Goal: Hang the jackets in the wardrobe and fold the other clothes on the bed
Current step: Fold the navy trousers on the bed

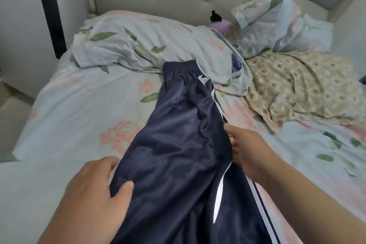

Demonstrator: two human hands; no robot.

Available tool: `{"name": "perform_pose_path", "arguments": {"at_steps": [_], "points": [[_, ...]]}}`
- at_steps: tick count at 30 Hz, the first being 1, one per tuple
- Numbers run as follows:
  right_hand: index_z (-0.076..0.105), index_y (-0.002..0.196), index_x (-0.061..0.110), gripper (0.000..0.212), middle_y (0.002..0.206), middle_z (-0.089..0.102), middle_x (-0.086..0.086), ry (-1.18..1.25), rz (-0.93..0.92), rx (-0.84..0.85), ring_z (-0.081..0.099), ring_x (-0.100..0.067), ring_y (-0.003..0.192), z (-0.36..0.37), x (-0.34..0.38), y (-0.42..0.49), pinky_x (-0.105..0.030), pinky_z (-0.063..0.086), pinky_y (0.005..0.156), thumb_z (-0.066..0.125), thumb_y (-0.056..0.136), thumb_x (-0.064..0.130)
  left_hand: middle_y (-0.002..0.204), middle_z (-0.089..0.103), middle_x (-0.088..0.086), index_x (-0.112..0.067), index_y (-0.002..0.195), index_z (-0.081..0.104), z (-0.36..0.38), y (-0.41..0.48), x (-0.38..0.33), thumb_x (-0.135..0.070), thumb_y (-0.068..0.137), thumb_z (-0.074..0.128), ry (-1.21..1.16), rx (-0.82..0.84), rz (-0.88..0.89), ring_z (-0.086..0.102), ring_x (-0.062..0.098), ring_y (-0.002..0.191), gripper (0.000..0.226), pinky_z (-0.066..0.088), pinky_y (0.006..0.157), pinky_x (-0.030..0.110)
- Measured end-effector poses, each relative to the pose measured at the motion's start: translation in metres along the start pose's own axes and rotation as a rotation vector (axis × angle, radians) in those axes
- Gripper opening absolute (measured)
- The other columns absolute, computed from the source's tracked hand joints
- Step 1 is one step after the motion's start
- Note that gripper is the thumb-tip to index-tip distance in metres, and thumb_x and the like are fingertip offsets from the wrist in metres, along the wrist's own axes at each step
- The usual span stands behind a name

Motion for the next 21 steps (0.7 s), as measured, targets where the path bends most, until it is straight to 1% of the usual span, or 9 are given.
{"name": "perform_pose_path", "arguments": {"at_steps": [2,4,7,9,12,14,17,19,21], "points": [[0.064,0.088,0.005,0.026,0.066,0.062,-0.009,-0.057,0.089,0.048,0.060,-0.022,0.055,-0.002,-0.038,-0.054,-0.029,0.052,0.052,0.065,0.091,0.031,0.082,0.070,-0.013,-0.041,0.084,0.056,0.002,-0.019,0.021,-0.020,0.071,0.076,-0.107,0.053,-0.068,0.067,0.002,0.075,0.032,0.052,0.079,0.039],[0.061,0.081,0.008,0.031,0.061,0.060,-0.007,-0.122,0.145,0.065,0.057,-0.020,0.051,0.000,-0.062,-0.105,-0.029,0.053,0.051,0.071,0.084,0.037,0.070,0.068,-0.027,-0.040,0.084,0.056,0.006,-0.040,0.029,-0.029,0.067,0.078,-0.101,0.145,-0.105,0.064,-0.006,0.060,0.030,0.049,0.069,0.027],[0.065,0.082,0.018,0.055,0.070,0.070,0.002,-0.359,0.135,0.002,0.065,-0.012,0.060,0.007,-0.077,-0.152,-0.031,0.057,0.062,0.075,0.058,0.067,0.079,0.072,-0.020,-0.038,0.096,0.056,0.024,-0.064,0.023,-0.051,0.057,0.073,-0.075,0.369,-0.156,0.065,-0.010,0.073,0.044,0.043,0.067,0.017],[0.056,0.087,0.034,0.063,0.078,0.067,0.012,-0.658,0.019,-0.080,0.061,0.005,0.070,0.014,-0.072,-0.170,-0.017,0.048,0.066,0.063,0.043,0.080,0.102,0.068,-0.016,-0.039,0.111,0.051,0.038,-0.081,0.012,-0.051,0.057,0.071,-0.066,0.512,-0.114,0.062,-0.004,0.097,0.059,0.043,0.079,0.016],[0.047,0.087,0.034,0.034,0.080,0.061,0.012,-0.822,-0.155,-0.103,0.056,0.003,0.075,0.021,-0.073,-0.171,-0.012,0.036,0.060,0.064,0.070,0.058,0.113,0.062,-0.019,-0.037,0.117,0.052,0.047,-0.106,0.003,-0.044,0.052,0.071,-0.214,0.613,-0.160,0.057,-0.001,0.107,0.068,0.041,0.091,0.017],[0.053,0.076,0.023,0.019,0.071,0.061,0.009,-0.734,-0.191,-0.158,0.055,-0.002,0.069,0.001,-0.079,-0.169,-0.014,0.036,0.056,0.061,0.084,0.038,0.101,0.071,-0.018,-0.033,0.101,0.065,0.052,-0.125,0.005,-0.036,0.051,0.074,-0.329,0.652,-0.250,0.062,-0.003,0.097,0.051,0.044,0.082,0.014],[0.042,0.057,0.017,0.036,0.053,0.046,0.003,-0.414,-0.072,-0.266,0.043,-0.017,0.054,-0.054,-0.101,-0.174,-0.033,0.033,0.055,0.061,0.088,0.019,0.084,0.076,-0.013,-0.021,0.077,0.076,0.061,-0.159,0.006,-0.023,0.057,0.079,-0.435,0.653,-0.366,0.069,0.003,0.084,0.021,0.048,0.068,0.015],[0.044,0.063,0.015,0.030,0.059,0.045,-0.008,-0.100,0.109,-0.222,0.041,-0.019,0.058,-0.074,-0.125,-0.181,-0.029,0.033,0.060,0.060,0.088,0.014,0.082,0.077,0.001,-0.011,0.078,0.077,0.066,-0.176,0.013,-0.006,0.073,0.077,-0.471,0.545,-0.449,0.073,0.013,0.075,0.006,0.052,0.062,0.020],[0.043,0.069,0.015,0.022,0.067,0.044,-0.011,-0.022,0.200,-0.246,0.040,-0.022,0.065,-0.088,-0.137,-0.190,-0.033,0.033,0.062,0.057,0.086,0.012,0.075,0.076,0.008,-0.006,0.079,0.075,0.063,-0.191,0.020,0.005,0.081,0.066,-0.459,0.396,-0.517,0.072,0.022,0.068,0.015,0.054,0.057,0.023]]}}
Point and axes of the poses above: each hand's wrist, its own y-axis towards the middle knuckle, its own z-axis out of the palm, x = y × z, the point moved 9 cm from there along y, towards the middle knuckle
